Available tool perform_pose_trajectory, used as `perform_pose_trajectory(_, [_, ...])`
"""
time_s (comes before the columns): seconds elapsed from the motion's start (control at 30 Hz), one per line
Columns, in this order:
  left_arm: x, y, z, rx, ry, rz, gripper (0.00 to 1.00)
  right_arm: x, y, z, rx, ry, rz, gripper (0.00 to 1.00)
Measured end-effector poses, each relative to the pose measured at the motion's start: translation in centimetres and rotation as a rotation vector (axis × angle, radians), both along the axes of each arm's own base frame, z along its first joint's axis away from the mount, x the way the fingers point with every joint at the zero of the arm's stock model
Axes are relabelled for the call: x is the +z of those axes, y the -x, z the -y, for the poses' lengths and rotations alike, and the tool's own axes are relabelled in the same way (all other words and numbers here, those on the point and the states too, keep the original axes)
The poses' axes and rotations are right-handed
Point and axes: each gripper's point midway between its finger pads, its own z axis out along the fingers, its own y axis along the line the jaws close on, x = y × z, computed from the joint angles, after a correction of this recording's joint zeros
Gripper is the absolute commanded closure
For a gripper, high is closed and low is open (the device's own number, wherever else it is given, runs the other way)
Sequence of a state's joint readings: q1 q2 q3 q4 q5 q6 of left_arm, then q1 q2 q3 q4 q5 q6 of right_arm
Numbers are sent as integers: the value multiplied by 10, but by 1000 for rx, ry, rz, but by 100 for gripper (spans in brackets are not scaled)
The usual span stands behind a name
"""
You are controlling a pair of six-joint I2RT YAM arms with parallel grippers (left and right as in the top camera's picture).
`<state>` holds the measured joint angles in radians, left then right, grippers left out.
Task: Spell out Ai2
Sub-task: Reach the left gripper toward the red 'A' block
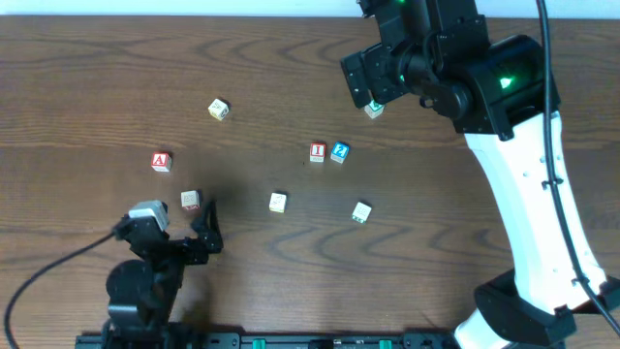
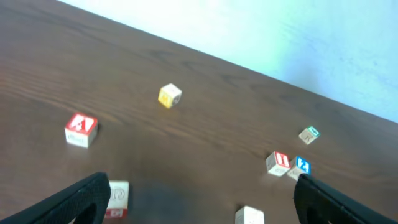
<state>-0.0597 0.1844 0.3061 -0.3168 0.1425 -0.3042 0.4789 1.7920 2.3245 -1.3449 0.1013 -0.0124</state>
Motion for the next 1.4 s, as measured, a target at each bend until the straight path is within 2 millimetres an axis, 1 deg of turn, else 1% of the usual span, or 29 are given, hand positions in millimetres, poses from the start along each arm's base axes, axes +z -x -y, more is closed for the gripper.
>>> perform_pose_trajectory(0.07, [7,-7,0,-5,-25,-38,5,1,-1,-1,0,-4,7,1])
perform_pose_trajectory(0.13, [7,-19,-1,-5,-58,-152,4,4,-3,-2,1,-11,19,1])
perform_pose_trajectory(0.2, [2,-32,-4,3,-93,-296,5,4,-4,-2,1,-12,21,1])
perform_pose_trajectory(0.3, [-10,-39,-7,-9,-152,-543,5,4,-4,-2,1,-12,22,1])
perform_pose_trajectory(0.33, [-14,-49,-8,-22,-182,-631,4,4,-4,-2,1,-12,21,1])
perform_pose_trajectory(0.4, [-21,-59,-9,-38,-209,-735,5,4,-4,-2,1,-11,20,1])
perform_pose_trajectory(0.47, [-31,-72,-8,-49,-225,-788,4,3,-3,-2,1,-10,18,1])
perform_pose_trajectory(0.53, [-50,-80,-9,-75,-257,-839,5,2,-2,-1,1,-7,12,1])
perform_pose_trajectory(0.6, [-69,-82,-10,-111,-302,-895,5,1,-1,-1,1,-3,4,1])
perform_pose_trajectory(0.67, [-83,-82,-16,-114,-356,-940,5,-1,1,0,1,2,-6,1])
perform_pose_trajectory(0.7, [-88,-82,-22,-103,-389,-962,5,-2,1,1,1,4,-8,1])
perform_pose_trajectory(0.8, [-97,-81,-40,-49,-464,-1006,5,-2,2,1,2,7,-10,1])
perform_pose_trajectory(0.9, [-103,-85,-60,2,-487,-1044,5,-1,0,2,1,6,-2,1])
perform_pose_trajectory(1.0, [-108,-97,-82,59,-483,-1057,5,0,-1,1,5,6,6,1])
perform_pose_trajectory(1.1, [-111,-114,-103,102,-460,-1037,5,1,-2,1,11,9,11,1])
perform_pose_trajectory(1.23, [-116,-134,-114,117,-425,-986,5,1,-2,1,12,11,12,1])
perform_pose_trajectory(1.3, [-120,-142,-115,105,-417,-969,5,1,-2,1,12,10,12,1])
perform_pose_trajectory(1.4, [-131,-149,-112,66,-410,-963,5,1,-2,1,12,10,12,1])
